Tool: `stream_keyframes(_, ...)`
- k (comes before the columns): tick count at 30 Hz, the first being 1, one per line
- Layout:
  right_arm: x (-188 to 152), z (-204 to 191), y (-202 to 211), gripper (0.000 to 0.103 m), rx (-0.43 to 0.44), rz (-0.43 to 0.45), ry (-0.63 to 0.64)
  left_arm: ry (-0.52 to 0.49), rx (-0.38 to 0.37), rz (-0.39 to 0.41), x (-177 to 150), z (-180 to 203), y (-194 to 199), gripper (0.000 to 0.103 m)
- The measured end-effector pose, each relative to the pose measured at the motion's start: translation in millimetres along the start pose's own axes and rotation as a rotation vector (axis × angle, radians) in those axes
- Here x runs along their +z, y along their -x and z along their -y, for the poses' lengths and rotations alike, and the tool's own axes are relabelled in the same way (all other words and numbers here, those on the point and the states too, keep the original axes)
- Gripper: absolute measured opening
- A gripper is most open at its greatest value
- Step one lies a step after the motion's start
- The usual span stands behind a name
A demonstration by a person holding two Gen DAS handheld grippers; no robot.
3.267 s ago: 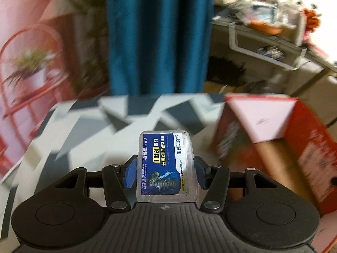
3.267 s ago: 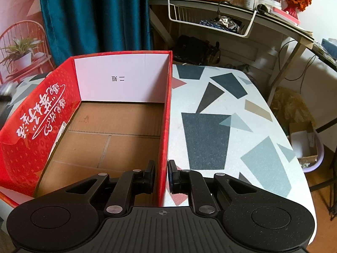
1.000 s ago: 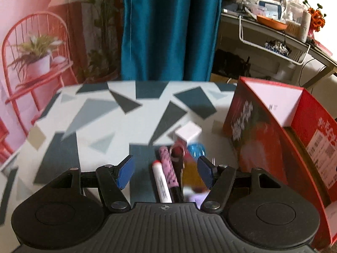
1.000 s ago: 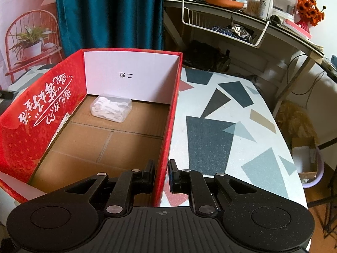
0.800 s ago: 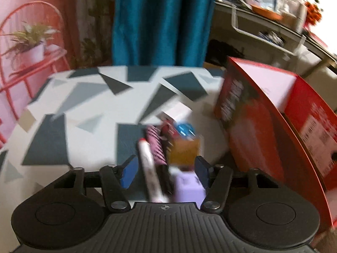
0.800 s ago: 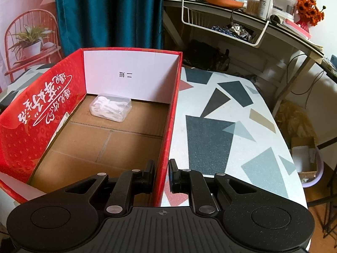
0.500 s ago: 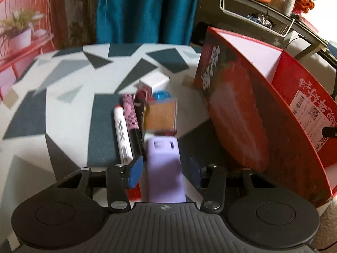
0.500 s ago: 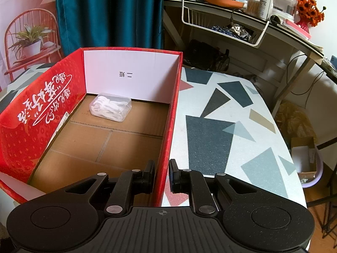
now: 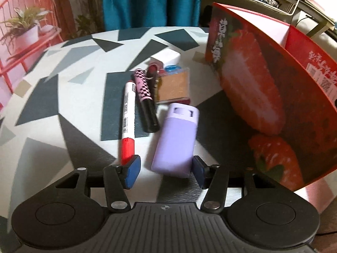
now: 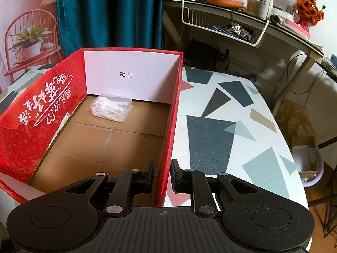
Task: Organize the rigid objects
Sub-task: 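Move the left gripper back to the lavender power bank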
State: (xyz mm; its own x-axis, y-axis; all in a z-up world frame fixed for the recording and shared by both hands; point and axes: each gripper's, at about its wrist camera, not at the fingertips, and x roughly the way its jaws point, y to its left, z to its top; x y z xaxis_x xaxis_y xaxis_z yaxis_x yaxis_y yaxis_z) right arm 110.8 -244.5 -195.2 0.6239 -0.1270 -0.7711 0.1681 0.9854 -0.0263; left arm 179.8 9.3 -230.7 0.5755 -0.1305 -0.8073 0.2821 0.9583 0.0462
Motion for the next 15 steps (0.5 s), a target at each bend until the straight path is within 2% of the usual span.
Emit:
stream_keyframes(5, -0.3, -0.8, -0.1, 0.017, 0.003, 0.002, -0.004, 0.034, 0.076, 0.000, 3.2, -11.9, -0.7, 0.064)
stream_keyframes(12, -0.5, -1.4, -0.1, 0.018, 0.004, 0.003, -0.005, 0.124, 0.172, 0.007, 11.5, -31.2, -6.1, 0.064)
stream_keyframes(15, -0.4, -1.3, -0.1, 0.018, 0.004, 0.002, -0.006, 0.178, 0.154, 0.026, 14.6, -38.1, -3.5, 0.066)
